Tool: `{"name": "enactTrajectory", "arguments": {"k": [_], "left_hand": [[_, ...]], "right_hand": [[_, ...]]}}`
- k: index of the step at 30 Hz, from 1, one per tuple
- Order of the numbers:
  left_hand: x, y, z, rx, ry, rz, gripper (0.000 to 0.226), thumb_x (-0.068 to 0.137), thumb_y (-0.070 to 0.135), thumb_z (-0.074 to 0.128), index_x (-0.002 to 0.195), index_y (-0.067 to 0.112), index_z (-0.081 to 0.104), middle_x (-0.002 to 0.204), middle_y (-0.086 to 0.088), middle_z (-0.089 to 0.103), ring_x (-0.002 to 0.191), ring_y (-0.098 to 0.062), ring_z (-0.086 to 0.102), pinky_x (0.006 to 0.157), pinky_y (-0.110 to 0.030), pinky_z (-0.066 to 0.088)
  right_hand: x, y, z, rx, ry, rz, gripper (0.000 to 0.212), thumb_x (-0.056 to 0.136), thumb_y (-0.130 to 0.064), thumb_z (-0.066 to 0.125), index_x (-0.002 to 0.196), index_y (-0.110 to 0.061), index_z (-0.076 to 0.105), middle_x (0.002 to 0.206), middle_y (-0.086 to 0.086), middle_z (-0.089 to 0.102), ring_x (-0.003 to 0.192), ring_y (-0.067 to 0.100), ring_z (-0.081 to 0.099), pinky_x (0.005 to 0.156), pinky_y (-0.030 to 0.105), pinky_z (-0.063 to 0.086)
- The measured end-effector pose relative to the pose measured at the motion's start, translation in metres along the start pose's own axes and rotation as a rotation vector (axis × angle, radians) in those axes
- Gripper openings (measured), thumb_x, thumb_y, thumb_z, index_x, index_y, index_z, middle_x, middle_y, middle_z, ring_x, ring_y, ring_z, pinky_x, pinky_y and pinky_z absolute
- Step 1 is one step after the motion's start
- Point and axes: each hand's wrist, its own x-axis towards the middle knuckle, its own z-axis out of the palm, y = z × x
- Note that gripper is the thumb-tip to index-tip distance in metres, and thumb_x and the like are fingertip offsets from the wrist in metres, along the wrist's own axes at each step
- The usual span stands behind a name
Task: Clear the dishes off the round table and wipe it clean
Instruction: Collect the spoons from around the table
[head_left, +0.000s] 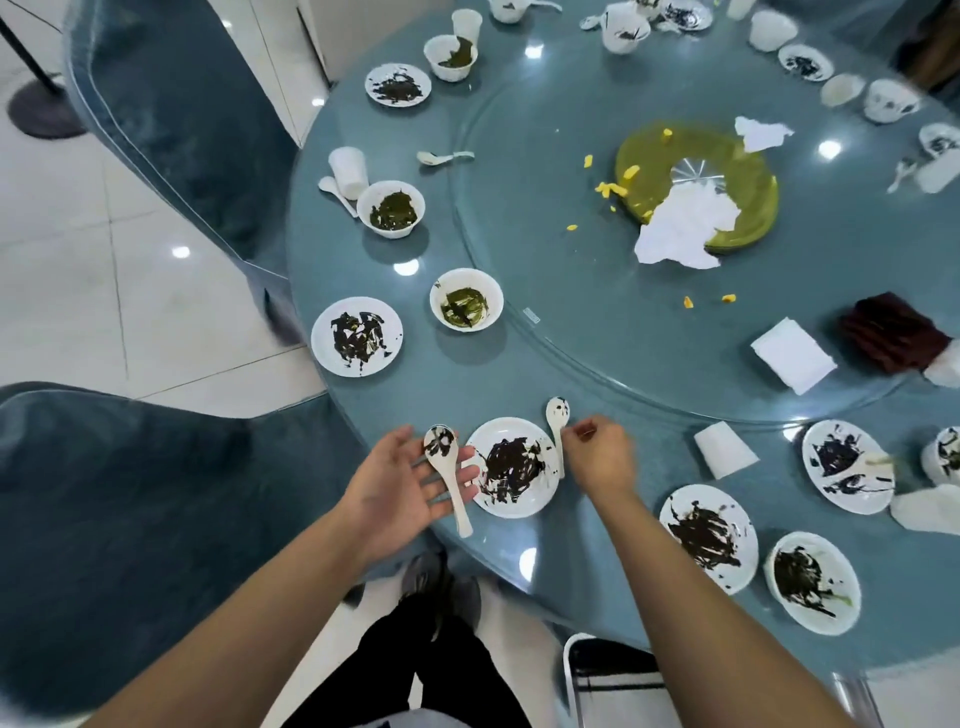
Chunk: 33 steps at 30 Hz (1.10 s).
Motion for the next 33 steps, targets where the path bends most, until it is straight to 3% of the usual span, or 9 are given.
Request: {"name": "enactTrajectory", "arguments": {"k": [5, 9, 16, 20, 26, 33], "left_hand": [[-0.009, -0.002, -0.013, -0.055, 0.076, 0.050, 0.055, 0.105, 0.041, 0.037, 0.134, -0.001, 0.057, 0.111, -0.023, 0.071, 0.101, -0.039, 0.067, 0.091, -0.052, 0.054], [-0.020, -0.006, -0.021, -0.083, 0.119, 0.067, 0.056, 0.105, 0.040, 0.037, 0.136, -0.002, 0.057, 0.116, -0.024, 0.067, 0.100, -0.039, 0.066, 0.090, -0.051, 0.054], [-0.042, -0.012, -0.034, -0.143, 0.146, 0.110, 0.056, 0.104, 0.039, 0.039, 0.135, -0.003, 0.057, 0.120, -0.026, 0.066, 0.105, -0.041, 0.063, 0.105, -0.055, 0.045], [-0.059, -0.008, -0.046, -0.174, 0.134, 0.138, 0.056, 0.104, 0.040, 0.039, 0.135, -0.003, 0.057, 0.119, -0.025, 0.066, 0.104, -0.040, 0.064, 0.094, -0.052, 0.052], [-0.092, -0.005, -0.082, -0.199, 0.107, 0.181, 0.057, 0.104, 0.042, 0.038, 0.134, -0.002, 0.058, 0.121, -0.025, 0.068, 0.103, -0.039, 0.067, 0.090, -0.051, 0.057], [-0.151, 0.006, -0.164, -0.234, 0.138, 0.276, 0.058, 0.104, 0.044, 0.038, 0.134, -0.001, 0.058, 0.124, -0.025, 0.066, 0.105, -0.038, 0.065, 0.090, -0.051, 0.055]], "right_hand": [[0.022, -0.002, 0.016, -0.003, -0.030, 0.053, 0.009, 0.082, -0.031, 0.072, 0.082, -0.023, 0.068, 0.095, 0.010, 0.074, 0.095, 0.031, 0.068, 0.084, 0.036, 0.053], [0.029, 0.007, 0.023, -0.036, -0.040, 0.099, 0.007, 0.079, -0.025, 0.071, 0.083, -0.020, 0.074, 0.095, 0.010, 0.074, 0.095, 0.032, 0.069, 0.081, 0.035, 0.055], [0.029, 0.012, 0.017, -0.070, -0.031, 0.097, 0.015, 0.084, -0.029, 0.068, 0.090, -0.020, 0.077, 0.097, 0.012, 0.074, 0.094, 0.034, 0.069, 0.083, 0.039, 0.056], [0.012, 0.001, 0.006, -0.015, 0.024, -0.005, 0.010, 0.087, -0.030, 0.065, 0.086, -0.021, 0.069, 0.092, 0.010, 0.073, 0.090, 0.035, 0.068, 0.084, 0.045, 0.055], [-0.102, -0.063, 0.025, 0.188, -0.117, -0.240, 0.013, 0.084, -0.019, 0.071, 0.073, -0.021, 0.065, 0.074, -0.006, 0.070, 0.073, 0.018, 0.066, 0.073, 0.032, 0.050], [-0.262, -0.141, 0.091, 0.207, -0.402, -0.497, 0.009, 0.083, -0.022, 0.074, 0.076, -0.024, 0.070, 0.068, -0.013, 0.070, 0.066, 0.000, 0.065, 0.062, 0.013, 0.047]]}}
